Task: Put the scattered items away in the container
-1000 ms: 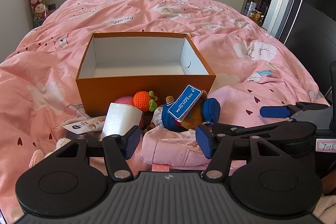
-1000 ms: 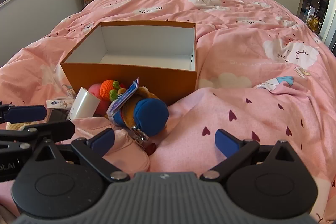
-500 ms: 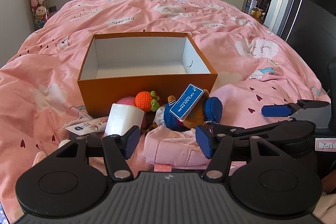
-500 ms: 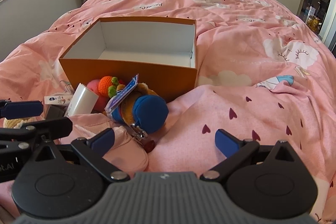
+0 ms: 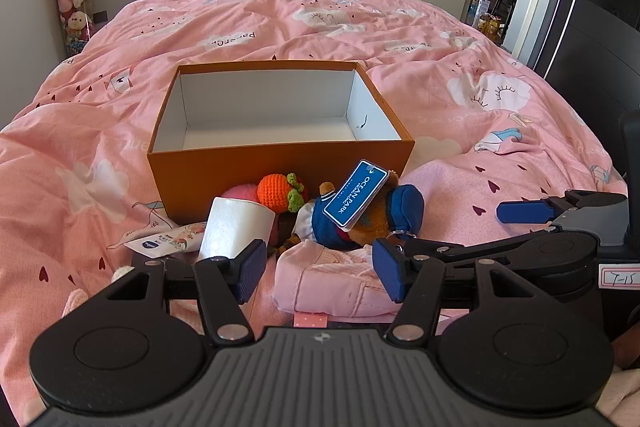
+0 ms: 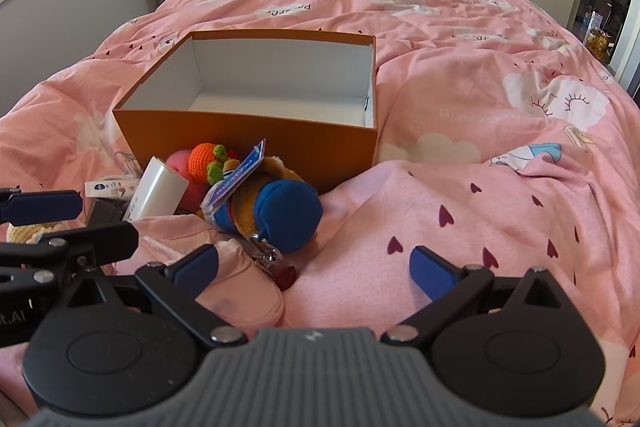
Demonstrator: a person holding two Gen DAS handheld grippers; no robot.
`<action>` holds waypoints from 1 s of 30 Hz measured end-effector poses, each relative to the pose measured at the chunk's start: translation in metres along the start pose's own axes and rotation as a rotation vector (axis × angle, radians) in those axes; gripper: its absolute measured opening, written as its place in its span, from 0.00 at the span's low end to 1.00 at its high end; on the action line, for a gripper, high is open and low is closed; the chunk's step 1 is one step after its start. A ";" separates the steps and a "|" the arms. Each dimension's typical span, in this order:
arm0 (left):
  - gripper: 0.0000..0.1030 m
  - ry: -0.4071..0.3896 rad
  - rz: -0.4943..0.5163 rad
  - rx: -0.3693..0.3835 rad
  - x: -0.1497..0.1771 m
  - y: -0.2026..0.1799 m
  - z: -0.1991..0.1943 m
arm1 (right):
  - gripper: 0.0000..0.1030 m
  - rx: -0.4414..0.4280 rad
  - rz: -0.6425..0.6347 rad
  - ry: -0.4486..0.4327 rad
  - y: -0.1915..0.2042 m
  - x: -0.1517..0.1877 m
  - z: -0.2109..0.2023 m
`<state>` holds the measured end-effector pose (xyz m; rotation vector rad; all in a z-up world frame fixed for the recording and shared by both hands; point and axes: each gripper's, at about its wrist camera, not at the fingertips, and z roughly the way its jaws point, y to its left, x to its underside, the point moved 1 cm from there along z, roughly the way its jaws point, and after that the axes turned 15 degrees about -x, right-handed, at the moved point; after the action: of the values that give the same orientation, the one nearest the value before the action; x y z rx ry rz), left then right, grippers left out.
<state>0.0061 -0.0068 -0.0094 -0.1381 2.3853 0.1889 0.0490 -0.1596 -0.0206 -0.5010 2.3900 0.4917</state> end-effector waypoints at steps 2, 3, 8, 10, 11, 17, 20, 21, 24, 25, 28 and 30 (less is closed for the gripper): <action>0.67 0.000 0.000 -0.001 0.000 0.000 0.000 | 0.99 0.000 0.000 0.001 0.000 0.000 0.000; 0.67 0.000 0.000 0.000 0.000 0.000 0.000 | 0.99 0.000 0.000 0.002 0.001 0.000 0.001; 0.67 0.002 0.002 0.001 0.000 0.000 0.000 | 0.99 -0.002 0.001 0.005 0.001 0.001 0.002; 0.67 0.002 0.003 0.001 0.000 0.000 0.000 | 0.99 -0.005 0.003 0.007 0.000 0.001 0.002; 0.67 0.002 0.003 0.003 0.000 0.000 0.000 | 0.99 -0.008 0.005 0.007 0.000 0.001 0.003; 0.67 -0.002 -0.009 0.021 0.000 0.002 0.000 | 0.99 -0.041 -0.008 0.004 -0.001 -0.003 0.002; 0.67 -0.011 -0.017 0.031 -0.001 0.006 -0.001 | 0.99 -0.043 -0.044 -0.015 0.002 -0.007 0.000; 0.67 -0.015 -0.021 0.032 -0.002 0.007 -0.001 | 0.99 -0.046 -0.057 -0.023 0.002 -0.008 -0.002; 0.67 -0.025 -0.034 0.027 -0.005 0.011 -0.003 | 0.99 -0.064 -0.075 -0.043 0.000 -0.013 -0.005; 0.67 -0.027 -0.038 0.025 -0.006 0.013 -0.003 | 0.99 -0.072 -0.077 -0.050 -0.001 -0.014 -0.006; 0.67 -0.028 -0.045 0.019 -0.007 0.016 -0.002 | 0.96 -0.111 -0.078 -0.085 -0.006 -0.016 -0.009; 0.67 -0.029 -0.049 0.012 -0.008 0.018 -0.001 | 0.93 -0.124 -0.076 -0.092 -0.009 -0.018 -0.009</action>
<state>0.0088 0.0115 -0.0015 -0.1871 2.3514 0.1520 0.0612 -0.1676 -0.0040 -0.6081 2.2542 0.6178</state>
